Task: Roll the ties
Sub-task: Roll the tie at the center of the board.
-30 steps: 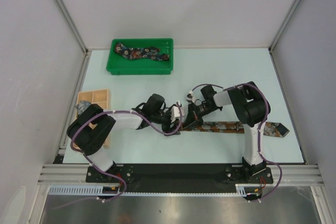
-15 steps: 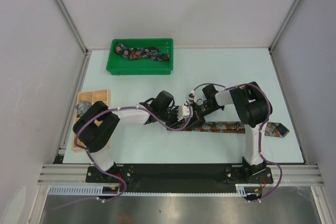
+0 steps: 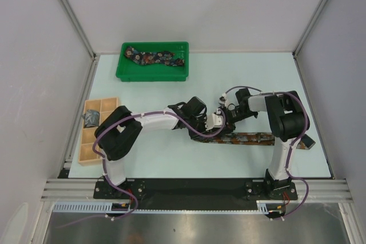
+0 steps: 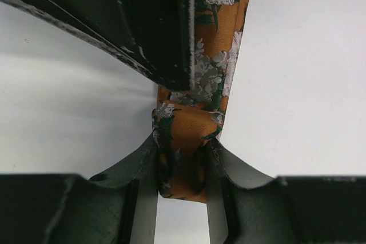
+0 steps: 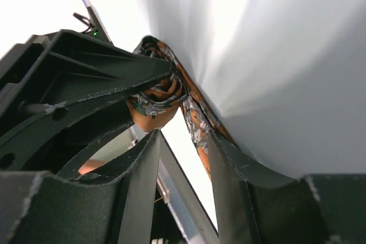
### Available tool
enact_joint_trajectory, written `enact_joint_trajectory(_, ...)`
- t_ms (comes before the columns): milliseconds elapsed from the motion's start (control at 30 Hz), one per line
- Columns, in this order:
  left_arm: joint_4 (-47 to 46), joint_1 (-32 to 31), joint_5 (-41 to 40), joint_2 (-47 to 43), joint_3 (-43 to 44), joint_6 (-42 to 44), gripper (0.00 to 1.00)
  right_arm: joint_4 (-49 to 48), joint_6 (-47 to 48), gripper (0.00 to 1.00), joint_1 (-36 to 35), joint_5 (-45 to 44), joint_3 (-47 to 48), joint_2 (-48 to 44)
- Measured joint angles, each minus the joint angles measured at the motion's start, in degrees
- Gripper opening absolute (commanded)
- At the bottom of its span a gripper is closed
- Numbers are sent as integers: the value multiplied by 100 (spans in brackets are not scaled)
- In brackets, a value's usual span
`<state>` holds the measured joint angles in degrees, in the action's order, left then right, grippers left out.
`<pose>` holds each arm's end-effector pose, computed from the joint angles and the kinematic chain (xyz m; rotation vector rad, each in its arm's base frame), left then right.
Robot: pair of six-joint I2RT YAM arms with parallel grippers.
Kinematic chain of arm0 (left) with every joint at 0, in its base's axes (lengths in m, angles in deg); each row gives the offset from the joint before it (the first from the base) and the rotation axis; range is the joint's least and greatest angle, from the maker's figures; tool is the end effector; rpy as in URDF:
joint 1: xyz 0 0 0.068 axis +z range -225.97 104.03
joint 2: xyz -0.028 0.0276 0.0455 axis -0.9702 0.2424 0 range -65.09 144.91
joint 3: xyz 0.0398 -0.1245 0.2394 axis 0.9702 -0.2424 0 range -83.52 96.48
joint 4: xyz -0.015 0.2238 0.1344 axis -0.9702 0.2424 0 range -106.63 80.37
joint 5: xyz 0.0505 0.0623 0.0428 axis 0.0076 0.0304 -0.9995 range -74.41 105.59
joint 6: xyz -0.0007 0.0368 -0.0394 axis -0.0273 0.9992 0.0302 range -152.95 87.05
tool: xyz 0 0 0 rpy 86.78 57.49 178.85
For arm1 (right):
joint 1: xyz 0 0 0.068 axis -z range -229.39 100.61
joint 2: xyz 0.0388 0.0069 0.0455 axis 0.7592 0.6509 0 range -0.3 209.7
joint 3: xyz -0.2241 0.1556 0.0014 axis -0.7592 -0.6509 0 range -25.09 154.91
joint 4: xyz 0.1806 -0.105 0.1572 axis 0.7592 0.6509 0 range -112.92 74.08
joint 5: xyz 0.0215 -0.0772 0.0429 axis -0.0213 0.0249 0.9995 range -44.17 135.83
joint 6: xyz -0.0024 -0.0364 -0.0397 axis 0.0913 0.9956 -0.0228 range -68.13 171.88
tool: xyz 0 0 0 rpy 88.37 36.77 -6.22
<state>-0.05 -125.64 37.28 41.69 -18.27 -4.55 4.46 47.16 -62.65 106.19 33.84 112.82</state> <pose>0.2333 -0.2951 0.1577 1.7451 1.9268 -0.6256 0.3133 0.1055 0.1021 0.3146 -2.6661 -1.5713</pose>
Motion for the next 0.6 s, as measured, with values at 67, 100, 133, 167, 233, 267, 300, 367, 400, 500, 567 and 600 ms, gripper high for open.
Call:
enact_joint_trajectory(67,111,-26,-66,28,76,9,30,-120,-122,43,-22,81,-105,0)
enact_joint_trajectory(100,155,-39,-96,39,105,11,30,-190,-216,43,-39,125,-146,0)
enact_joint_trajectory(133,186,-48,-118,48,127,13,30,-278,-299,43,-55,181,-170,2)
enact_joint_trajectory(167,221,-61,-153,50,146,15,31,-363,-369,44,-66,229,-184,4)
enact_joint_trajectory(233,269,-90,-219,57,175,33,31,-601,-564,44,-101,350,-203,4)
enact_joint_trajectory(267,284,-103,-249,57,181,50,31,-717,-638,44,-120,407,-216,2)
enact_joint_trajectory(300,295,-118,-275,57,186,59,31,-820,-719,45,-142,468,-238,0)
enact_joint_trajectory(367,317,-144,-341,57,197,70,31,-955,-802,45,-190,549,-286,-4)
enact_joint_trajectory(400,328,-157,-372,57,203,83,32,-994,-839,45,-216,573,-313,-9)
enact_joint_trajectory(500,350,-177,-444,57,210,122,33,-1064,-887,40,-345,590,-348,-13)
enact_joint_trajectory(567,391,-188,-472,57,221,144,35,-1130,-929,17,-472,570,-348,-13)
enact_joint_trajectory(600,422,-192,-479,57,221,162,41,-1169,-916,7,-501,560,-345,-13)
